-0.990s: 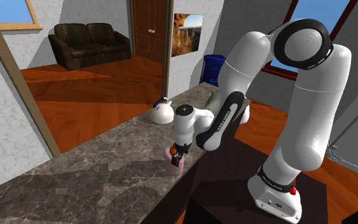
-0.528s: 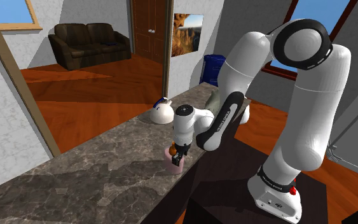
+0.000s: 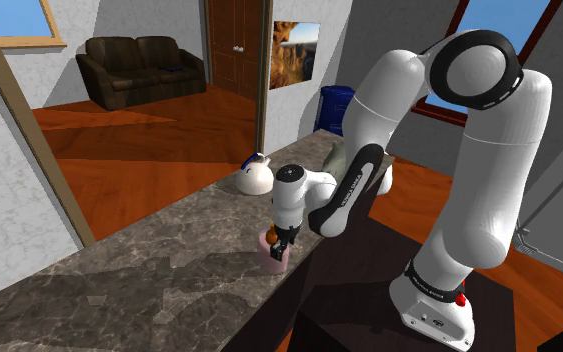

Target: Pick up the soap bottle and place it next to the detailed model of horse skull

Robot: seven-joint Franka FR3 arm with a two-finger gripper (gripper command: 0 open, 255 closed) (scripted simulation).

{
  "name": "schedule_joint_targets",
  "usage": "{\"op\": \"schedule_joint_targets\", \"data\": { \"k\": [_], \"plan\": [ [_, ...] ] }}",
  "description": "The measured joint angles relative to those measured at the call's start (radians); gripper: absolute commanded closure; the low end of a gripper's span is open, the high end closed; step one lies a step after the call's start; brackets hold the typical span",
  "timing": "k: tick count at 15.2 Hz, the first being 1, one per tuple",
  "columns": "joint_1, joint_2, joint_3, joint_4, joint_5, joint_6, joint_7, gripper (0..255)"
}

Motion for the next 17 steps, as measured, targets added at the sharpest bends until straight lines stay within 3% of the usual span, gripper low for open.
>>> {"op": "schedule_joint_targets", "data": {
  "k": [9, 17],
  "plan": [
    [-0.047, -0.139, 0.082, -0.030, 0.171, -0.094, -0.137, 255],
    [-0.050, -0.271, 0.113, -0.038, 0.319, -0.200, -0.253, 255]
  ]
}}
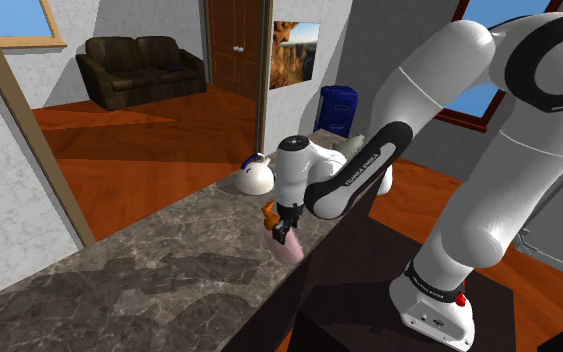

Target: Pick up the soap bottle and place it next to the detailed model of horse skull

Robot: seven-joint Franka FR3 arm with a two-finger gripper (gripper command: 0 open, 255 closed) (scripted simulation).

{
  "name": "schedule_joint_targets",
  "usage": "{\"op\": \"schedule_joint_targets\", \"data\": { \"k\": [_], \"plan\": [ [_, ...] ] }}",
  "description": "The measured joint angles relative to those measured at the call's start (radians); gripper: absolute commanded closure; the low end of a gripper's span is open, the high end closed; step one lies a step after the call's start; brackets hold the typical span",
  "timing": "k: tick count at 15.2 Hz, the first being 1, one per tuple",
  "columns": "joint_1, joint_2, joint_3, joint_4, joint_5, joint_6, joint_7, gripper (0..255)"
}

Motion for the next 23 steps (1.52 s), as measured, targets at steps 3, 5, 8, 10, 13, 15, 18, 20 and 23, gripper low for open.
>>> {"op": "schedule_joint_targets", "data": {
  "k": [3, 5, 8, 10, 13, 15, 18, 20, 23],
  "plan": [
    [0.008, -0.054, 0.003, -0.003, 0.048, -0.045, -0.036, 255],
    [0.012, -0.083, 0.001, 0.001, 0.071, -0.075, -0.057, 255],
    [0.021, -0.124, -0.001, 0.012, 0.102, -0.123, -0.080, 255],
    [0.025, -0.150, -0.005, 0.017, 0.118, -0.153, -0.096, 255],
    [0.031, -0.190, -0.011, 0.031, 0.140, -0.203, -0.117, 255],
    [0.034, -0.208, -0.014, 0.042, 0.150, -0.232, -0.127, 255],
    [0.040, -0.244, -0.020, 0.053, 0.166, -0.277, -0.143, 255],
    [0.042, -0.261, -0.024, 0.065, 0.172, -0.305, -0.152, 255],
    [0.049, -0.299, -0.029, 0.080, 0.186, -0.357, -0.163, 255]
  ]
}}
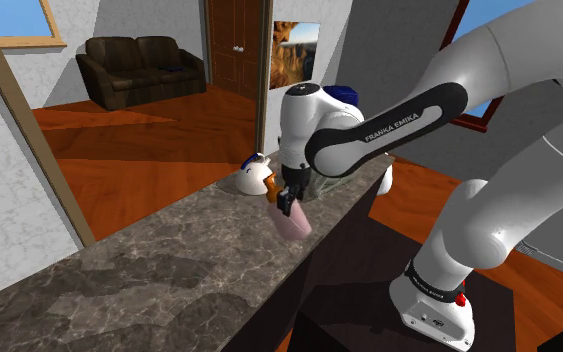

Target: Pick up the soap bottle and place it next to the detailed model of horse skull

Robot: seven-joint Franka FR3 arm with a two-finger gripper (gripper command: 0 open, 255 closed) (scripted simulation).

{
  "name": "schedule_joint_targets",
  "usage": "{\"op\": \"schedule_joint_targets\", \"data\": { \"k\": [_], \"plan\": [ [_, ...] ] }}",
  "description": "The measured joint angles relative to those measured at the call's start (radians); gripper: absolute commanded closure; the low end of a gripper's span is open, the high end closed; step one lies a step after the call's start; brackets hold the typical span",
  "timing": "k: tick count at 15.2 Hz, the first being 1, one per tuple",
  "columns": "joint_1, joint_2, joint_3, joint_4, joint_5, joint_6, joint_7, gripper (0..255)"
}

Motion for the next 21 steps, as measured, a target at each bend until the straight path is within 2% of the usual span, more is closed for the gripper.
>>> {"op": "schedule_joint_targets", "data": {
  "k": [21],
  "plan": [
    [0.009, -0.121, -0.033, 0.196, 0.025, -0.313, -0.052, 255]
  ]
}}
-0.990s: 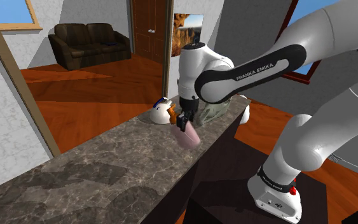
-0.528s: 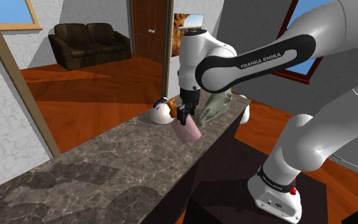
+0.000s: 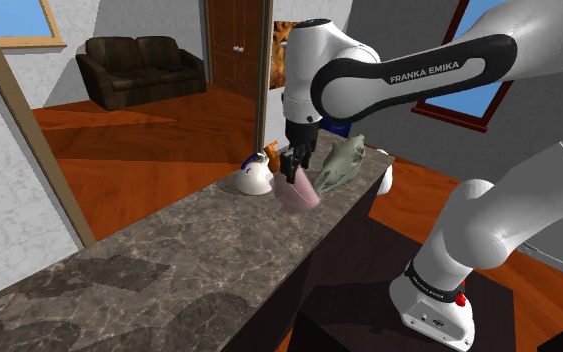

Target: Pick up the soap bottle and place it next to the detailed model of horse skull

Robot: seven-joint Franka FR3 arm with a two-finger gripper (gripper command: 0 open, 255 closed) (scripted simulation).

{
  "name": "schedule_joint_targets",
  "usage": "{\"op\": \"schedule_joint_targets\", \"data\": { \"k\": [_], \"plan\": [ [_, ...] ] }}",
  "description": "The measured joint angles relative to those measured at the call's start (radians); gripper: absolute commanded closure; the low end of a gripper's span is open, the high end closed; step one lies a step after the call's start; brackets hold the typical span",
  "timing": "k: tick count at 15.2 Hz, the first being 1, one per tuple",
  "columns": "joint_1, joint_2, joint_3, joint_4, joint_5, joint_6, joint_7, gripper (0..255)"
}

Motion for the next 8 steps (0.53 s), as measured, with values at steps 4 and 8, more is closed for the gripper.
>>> {"op": "schedule_joint_targets", "data": {
  "k": [4, 8],
  "plan": [
    [-0.011, -0.017, -0.025, 0.007, -0.008, -0.022, -0.032, 255],
    [-0.053, -0.022, -0.098, -0.003, -0.043, -0.011, -0.126, 255]
  ]
}}
